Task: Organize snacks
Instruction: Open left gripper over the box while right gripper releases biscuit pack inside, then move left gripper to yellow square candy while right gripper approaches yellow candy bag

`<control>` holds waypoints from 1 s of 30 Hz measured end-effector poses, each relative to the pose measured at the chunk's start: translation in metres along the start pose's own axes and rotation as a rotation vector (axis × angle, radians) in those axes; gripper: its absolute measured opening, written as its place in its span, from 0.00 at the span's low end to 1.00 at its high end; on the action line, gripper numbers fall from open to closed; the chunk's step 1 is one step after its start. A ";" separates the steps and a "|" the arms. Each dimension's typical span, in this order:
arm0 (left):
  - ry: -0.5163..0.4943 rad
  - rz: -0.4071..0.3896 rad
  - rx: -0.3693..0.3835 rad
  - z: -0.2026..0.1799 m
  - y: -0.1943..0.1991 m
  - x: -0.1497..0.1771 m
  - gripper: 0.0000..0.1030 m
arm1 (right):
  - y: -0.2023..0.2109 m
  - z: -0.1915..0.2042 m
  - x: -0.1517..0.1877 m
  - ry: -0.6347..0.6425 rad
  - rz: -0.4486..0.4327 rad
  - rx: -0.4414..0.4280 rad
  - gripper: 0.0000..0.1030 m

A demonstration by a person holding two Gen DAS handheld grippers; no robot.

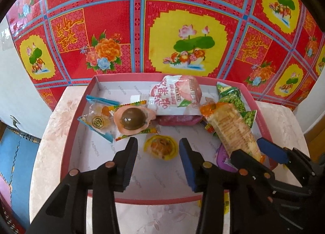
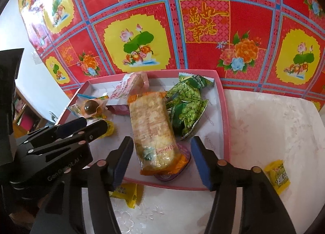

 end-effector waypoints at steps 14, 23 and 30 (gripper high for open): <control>0.022 0.000 -0.004 0.005 0.021 0.000 0.44 | 0.019 -0.001 0.003 0.016 -0.057 0.005 0.74; 0.016 -0.001 -0.004 0.001 0.032 0.002 0.44 | 0.038 -0.013 0.005 -0.021 -0.084 0.014 0.74; 0.003 0.003 0.001 -0.005 0.041 0.008 0.44 | 0.047 -0.025 0.014 -0.043 -0.074 0.035 0.73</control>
Point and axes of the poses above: each gripper's, at about its wrist camera, not at the fingertips, and y roughly against the way its jaws point, z to its left, x to its underside, the point moved 1 cm from there along -y, roughly the way its jaws point, and after that the axes turned 12 degrees about -z, right-handed, at the moved point
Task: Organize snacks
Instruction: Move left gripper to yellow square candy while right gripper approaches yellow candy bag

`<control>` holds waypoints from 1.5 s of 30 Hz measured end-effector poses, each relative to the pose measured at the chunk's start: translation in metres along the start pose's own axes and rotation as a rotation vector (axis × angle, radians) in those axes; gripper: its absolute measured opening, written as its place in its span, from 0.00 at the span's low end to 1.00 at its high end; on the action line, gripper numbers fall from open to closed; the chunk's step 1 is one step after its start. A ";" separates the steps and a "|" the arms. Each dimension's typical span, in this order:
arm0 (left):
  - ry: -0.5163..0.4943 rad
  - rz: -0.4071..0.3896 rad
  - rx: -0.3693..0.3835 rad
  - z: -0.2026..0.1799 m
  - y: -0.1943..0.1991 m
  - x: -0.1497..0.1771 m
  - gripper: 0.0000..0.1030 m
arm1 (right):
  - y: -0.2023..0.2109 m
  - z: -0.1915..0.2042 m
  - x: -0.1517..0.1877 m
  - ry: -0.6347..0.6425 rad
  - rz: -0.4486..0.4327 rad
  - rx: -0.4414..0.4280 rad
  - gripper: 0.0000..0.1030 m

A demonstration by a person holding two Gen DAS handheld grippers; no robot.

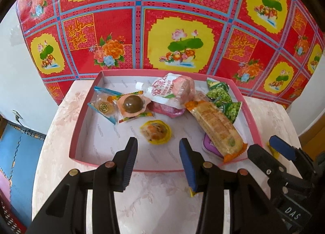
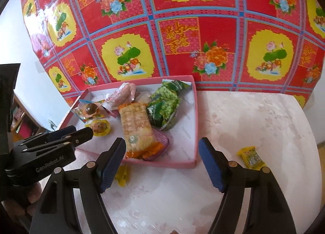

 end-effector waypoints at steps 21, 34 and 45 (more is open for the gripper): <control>-0.050 0.031 0.014 -0.018 0.010 0.026 0.44 | 0.020 -0.041 0.023 -0.026 0.026 0.116 0.73; -0.038 0.067 0.042 -0.017 0.008 0.046 0.44 | 0.029 -0.064 0.036 -0.071 0.030 0.145 0.73; -0.061 0.090 0.083 -0.037 0.000 0.053 0.44 | 0.030 -0.080 0.042 -0.106 0.039 0.154 0.73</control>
Point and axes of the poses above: each gripper's, at about its wrist camera, not at the fingertips, and y roughly against the way its jaws point, z to its left, x to its underside, the point moved 1 cm from there along -y, roughly the way its jaws point, and after that the axes turned 12 degrees about -z, right-handed, at the moved point
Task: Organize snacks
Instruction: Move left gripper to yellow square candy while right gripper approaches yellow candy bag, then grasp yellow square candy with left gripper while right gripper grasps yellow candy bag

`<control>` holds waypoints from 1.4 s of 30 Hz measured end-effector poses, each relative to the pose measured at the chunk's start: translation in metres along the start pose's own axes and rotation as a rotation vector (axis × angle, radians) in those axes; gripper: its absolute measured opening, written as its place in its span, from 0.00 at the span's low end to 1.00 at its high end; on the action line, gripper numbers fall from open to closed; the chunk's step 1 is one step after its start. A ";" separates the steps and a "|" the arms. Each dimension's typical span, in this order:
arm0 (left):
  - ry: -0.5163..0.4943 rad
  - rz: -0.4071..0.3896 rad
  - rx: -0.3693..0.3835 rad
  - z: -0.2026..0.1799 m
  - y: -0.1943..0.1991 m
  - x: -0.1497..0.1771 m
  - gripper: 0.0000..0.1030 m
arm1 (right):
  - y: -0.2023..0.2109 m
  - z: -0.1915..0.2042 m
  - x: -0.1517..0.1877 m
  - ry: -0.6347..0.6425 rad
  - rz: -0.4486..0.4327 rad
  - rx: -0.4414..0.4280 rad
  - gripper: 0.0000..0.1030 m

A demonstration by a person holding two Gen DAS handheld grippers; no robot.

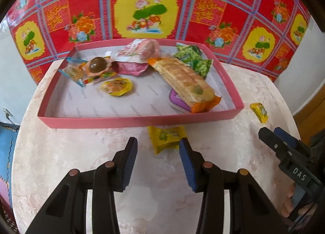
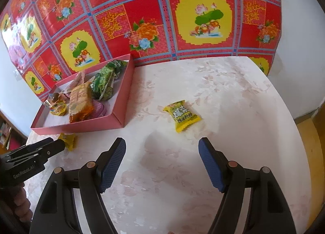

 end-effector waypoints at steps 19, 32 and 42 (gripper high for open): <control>-0.082 -0.033 -0.041 -0.013 -0.018 0.004 0.44 | -0.001 -0.017 -0.003 -0.023 -0.004 0.013 0.73; -0.093 -0.095 -0.046 -0.015 -0.017 0.007 0.48 | -0.018 -0.024 -0.017 0.017 -0.020 0.043 0.73; -0.110 -0.087 -0.013 -0.019 -0.019 0.008 0.63 | -0.038 -0.010 -0.021 0.088 0.012 0.056 0.64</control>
Point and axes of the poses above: each gripper's, at about its wrist camera, not at the fingertips, and y roughly against the way its jaws point, z to its left, x to its underside, the point moved 1 cm from there along -y, roughly the way its jaws point, and after that the axes turned 12 degrees about -z, right-handed, at the moved point
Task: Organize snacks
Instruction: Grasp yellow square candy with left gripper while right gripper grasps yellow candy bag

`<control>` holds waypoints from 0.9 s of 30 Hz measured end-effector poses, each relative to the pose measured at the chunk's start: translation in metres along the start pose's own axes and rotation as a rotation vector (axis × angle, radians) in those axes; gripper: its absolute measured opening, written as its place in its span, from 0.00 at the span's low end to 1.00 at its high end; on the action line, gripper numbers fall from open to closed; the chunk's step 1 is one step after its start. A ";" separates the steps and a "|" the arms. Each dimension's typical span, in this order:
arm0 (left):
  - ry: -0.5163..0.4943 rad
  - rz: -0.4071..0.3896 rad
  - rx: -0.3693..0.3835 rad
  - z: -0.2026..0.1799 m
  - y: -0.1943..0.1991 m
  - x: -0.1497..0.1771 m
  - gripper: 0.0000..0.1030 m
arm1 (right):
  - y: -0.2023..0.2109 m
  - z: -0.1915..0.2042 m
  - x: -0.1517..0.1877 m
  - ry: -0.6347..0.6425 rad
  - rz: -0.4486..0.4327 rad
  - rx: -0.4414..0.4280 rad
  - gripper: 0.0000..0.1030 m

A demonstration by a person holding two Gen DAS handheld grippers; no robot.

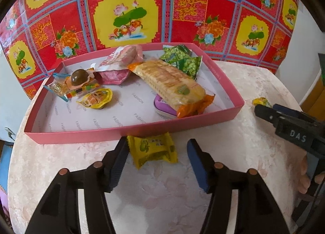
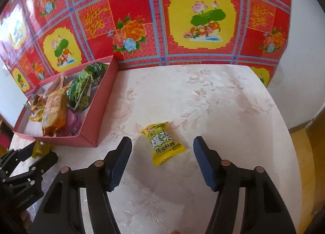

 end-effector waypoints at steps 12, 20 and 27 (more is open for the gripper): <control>-0.002 0.003 -0.023 0.002 0.002 0.002 0.66 | -0.007 0.015 0.001 0.096 0.033 0.024 0.79; 0.004 -0.012 -0.021 0.007 0.008 0.003 0.38 | -0.002 0.015 0.001 0.093 0.014 0.029 0.52; 0.002 -0.020 -0.016 0.008 0.011 0.002 0.30 | 0.000 0.017 0.003 0.095 0.002 0.014 0.31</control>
Point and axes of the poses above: each gripper's, at about its wrist camera, not at the fingertips, and y roughly against the way its jaws point, z to its left, x to its underside, the point moved 1 cm from there along -y, roughly the way its jaws point, and after that the axes turned 12 degrees about -z, right-handed, at the moved point
